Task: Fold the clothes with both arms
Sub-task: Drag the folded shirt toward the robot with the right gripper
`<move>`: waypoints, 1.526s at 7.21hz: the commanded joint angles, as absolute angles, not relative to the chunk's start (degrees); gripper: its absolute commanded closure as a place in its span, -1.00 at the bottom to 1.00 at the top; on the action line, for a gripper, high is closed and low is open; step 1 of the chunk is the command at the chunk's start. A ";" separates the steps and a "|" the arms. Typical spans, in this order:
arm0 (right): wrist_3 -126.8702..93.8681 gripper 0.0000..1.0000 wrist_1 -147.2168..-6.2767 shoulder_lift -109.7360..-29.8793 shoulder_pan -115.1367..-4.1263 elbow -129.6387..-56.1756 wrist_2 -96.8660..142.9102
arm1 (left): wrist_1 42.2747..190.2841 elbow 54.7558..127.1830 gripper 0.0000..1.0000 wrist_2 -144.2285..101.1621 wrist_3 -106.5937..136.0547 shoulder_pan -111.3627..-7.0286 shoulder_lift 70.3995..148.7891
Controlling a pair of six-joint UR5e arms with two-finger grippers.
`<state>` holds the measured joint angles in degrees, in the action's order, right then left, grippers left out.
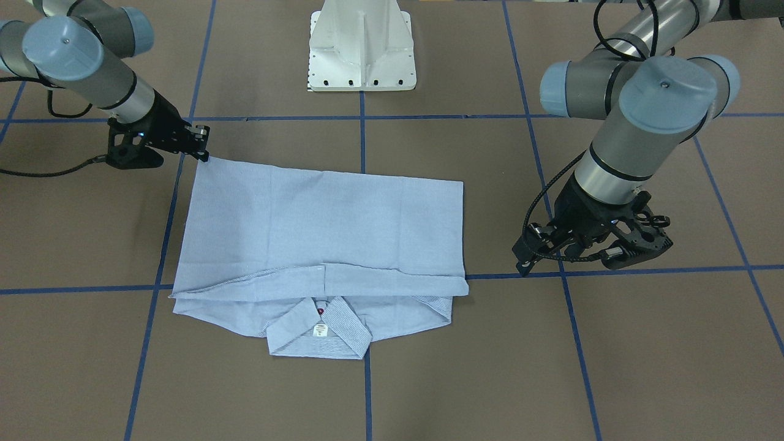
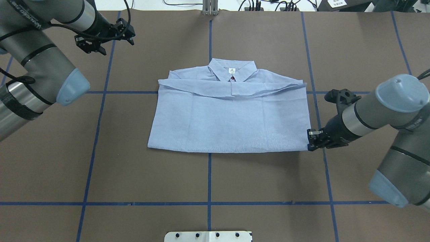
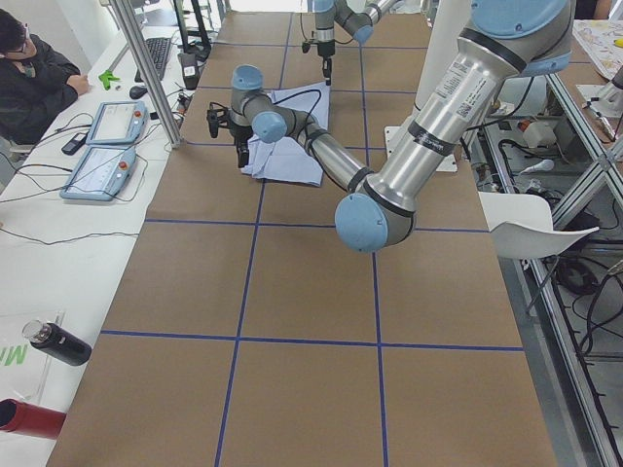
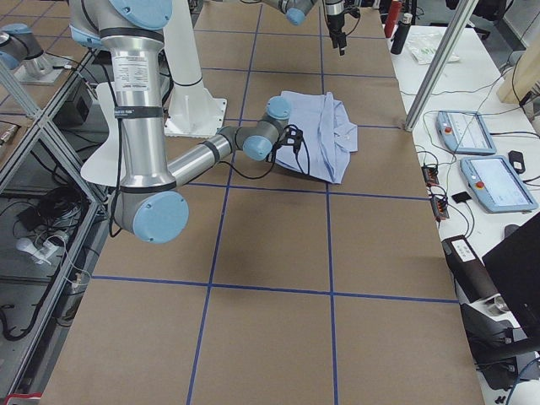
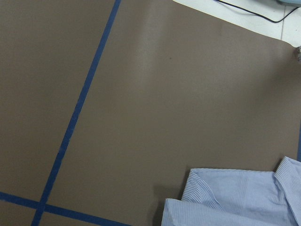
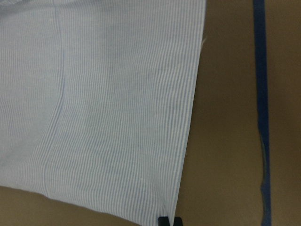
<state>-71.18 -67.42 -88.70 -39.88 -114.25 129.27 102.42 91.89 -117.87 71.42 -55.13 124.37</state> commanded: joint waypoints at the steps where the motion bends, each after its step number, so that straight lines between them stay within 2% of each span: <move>1: -72.06 1.00 -67.32 -94.82 -36.50 -121.01 134.80 | 102.39 92.37 -0.98 -117.77 71.72 -55.20 124.28; 7: -72.16 1.00 -67.15 -101.33 -22.24 -123.05 141.94 | 102.39 95.54 -0.98 -117.77 71.81 -55.02 122.43; 8: -73.03 -0.65 -67.15 -101.16 -21.98 -122.70 143.42 | 102.57 95.97 -0.98 -117.77 72.07 -54.58 122.52; 9: -73.39 -1.00 -66.80 -100.73 -23.10 -122.87 143.26 | 102.57 97.19 -0.98 -117.77 72.16 -53.01 122.35; 11: -73.39 -1.00 -66.88 -95.75 -30.45 -122.00 141.60 | 102.83 101.75 -0.98 -117.86 72.42 -45.75 119.90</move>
